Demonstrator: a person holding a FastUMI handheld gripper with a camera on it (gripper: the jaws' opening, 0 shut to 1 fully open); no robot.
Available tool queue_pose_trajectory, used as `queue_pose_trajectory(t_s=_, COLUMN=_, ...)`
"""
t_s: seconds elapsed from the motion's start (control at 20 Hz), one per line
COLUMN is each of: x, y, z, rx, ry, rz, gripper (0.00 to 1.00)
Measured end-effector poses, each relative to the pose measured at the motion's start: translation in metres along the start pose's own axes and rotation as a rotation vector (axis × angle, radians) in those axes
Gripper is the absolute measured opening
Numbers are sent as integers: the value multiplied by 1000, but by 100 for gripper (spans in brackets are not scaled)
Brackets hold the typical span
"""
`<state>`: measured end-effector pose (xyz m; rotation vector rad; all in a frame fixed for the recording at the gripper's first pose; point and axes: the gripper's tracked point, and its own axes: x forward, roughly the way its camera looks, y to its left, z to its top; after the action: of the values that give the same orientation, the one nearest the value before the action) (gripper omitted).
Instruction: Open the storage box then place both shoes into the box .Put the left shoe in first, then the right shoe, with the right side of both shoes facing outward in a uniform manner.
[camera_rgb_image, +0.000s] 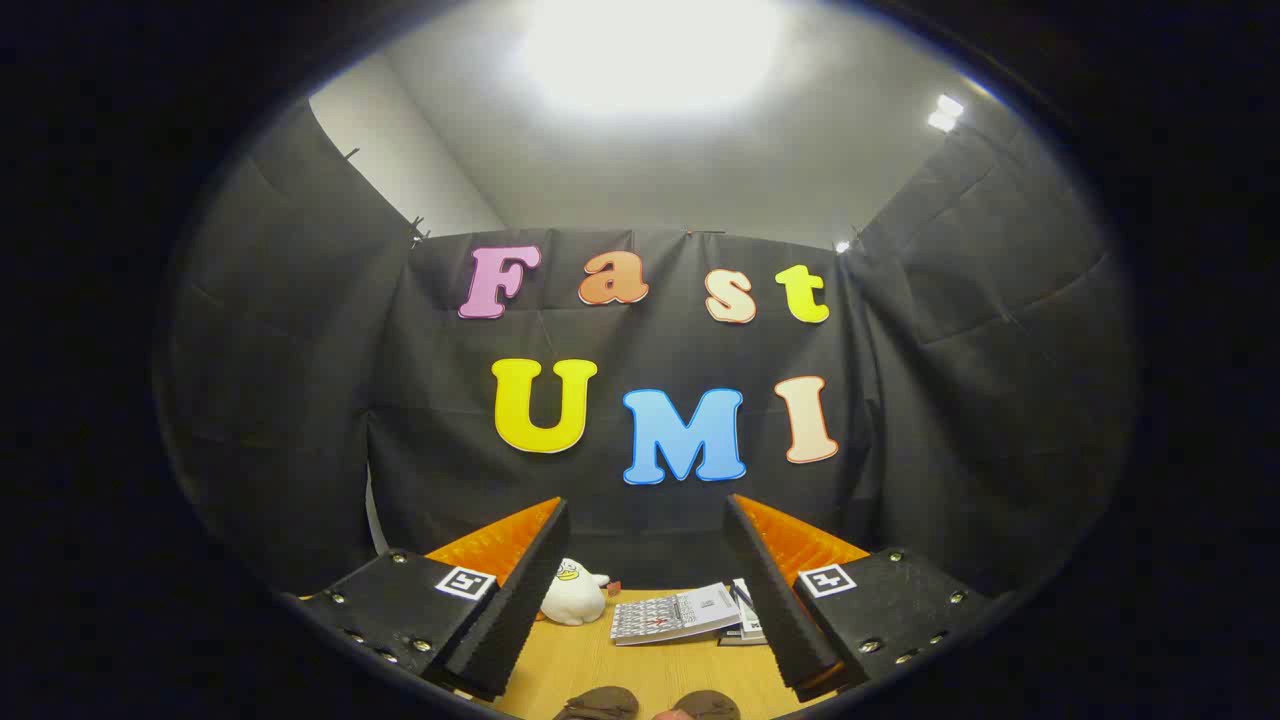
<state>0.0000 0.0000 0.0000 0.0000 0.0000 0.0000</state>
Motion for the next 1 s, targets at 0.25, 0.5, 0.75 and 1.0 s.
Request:
queue_pose_trajectory(t_s=0.25, x=2, y=-5, z=-3, rx=0, ry=10, rz=-13, gripper=95)
queue_pose_trajectory(t_s=0.5, x=3, y=-14, z=-1, rx=7, ry=3, rz=-35, gripper=95)
queue_pose_trajectory(t_s=0.75, x=1, y=-19, z=-2, rx=14, ry=1, rz=-43, gripper=95)
queue_pose_trajectory(t_s=1.0, x=-4, y=-12, z=-9, rx=53, ry=0, rz=-9, gripper=95)
